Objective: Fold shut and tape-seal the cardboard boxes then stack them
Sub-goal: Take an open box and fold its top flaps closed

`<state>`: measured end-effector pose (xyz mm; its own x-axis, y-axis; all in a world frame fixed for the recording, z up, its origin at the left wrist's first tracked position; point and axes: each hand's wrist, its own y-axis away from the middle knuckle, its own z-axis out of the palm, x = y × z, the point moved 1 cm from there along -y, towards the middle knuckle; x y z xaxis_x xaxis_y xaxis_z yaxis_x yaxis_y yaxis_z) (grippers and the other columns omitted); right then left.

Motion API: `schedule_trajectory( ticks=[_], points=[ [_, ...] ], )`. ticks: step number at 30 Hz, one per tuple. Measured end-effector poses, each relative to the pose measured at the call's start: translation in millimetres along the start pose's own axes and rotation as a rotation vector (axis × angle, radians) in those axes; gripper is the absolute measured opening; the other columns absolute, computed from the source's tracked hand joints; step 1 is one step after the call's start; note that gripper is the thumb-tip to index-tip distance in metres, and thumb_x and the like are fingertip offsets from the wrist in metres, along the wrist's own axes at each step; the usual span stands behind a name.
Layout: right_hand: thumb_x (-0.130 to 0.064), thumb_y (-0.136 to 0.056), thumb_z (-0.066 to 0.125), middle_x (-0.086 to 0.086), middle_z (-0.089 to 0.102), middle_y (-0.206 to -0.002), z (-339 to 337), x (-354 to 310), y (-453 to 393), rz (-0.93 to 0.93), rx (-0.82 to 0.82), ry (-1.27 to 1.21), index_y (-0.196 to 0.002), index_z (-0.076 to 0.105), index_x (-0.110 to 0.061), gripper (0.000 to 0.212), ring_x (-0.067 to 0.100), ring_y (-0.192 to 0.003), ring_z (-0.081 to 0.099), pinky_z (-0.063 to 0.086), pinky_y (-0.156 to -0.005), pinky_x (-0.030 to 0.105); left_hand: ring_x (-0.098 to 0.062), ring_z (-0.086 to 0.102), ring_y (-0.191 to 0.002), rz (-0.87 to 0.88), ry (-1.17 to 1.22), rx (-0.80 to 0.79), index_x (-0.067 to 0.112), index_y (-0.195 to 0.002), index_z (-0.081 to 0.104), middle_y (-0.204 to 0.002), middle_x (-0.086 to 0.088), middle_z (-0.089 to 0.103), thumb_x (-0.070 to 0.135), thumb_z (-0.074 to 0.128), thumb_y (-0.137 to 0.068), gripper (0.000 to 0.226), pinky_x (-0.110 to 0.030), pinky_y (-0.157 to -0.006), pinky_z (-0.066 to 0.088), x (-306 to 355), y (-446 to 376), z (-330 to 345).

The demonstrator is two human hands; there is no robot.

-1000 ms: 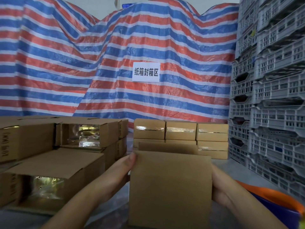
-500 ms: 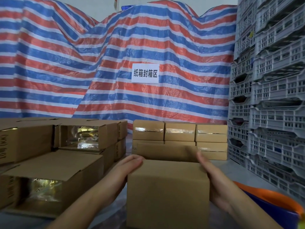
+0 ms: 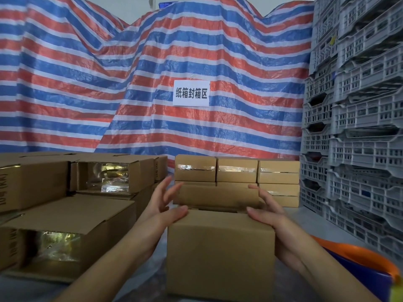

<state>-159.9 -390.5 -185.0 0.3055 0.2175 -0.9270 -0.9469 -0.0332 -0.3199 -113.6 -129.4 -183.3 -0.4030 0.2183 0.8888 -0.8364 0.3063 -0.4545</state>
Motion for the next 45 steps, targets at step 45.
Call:
schedule_trajectory(
  ticks=[45],
  points=[
    [-0.05, -0.097, 0.053, -0.005, 0.064, -0.089, -26.2, -51.0, 15.8, -0.136, 0.456, 1.127, -0.092, 0.063, -0.02, 0.032, 0.019, -0.089, 0.061, 0.043, -0.069, 0.031, -0.017, 0.026, -0.146, 0.046, -1.539, -0.497, 0.042, -0.154, 0.011, -0.163, 0.013, 0.017, 0.076, 0.022, -0.09, 0.073, -0.045, -0.116, 0.03, 32.9, 4.5, 85.1]
  ],
)
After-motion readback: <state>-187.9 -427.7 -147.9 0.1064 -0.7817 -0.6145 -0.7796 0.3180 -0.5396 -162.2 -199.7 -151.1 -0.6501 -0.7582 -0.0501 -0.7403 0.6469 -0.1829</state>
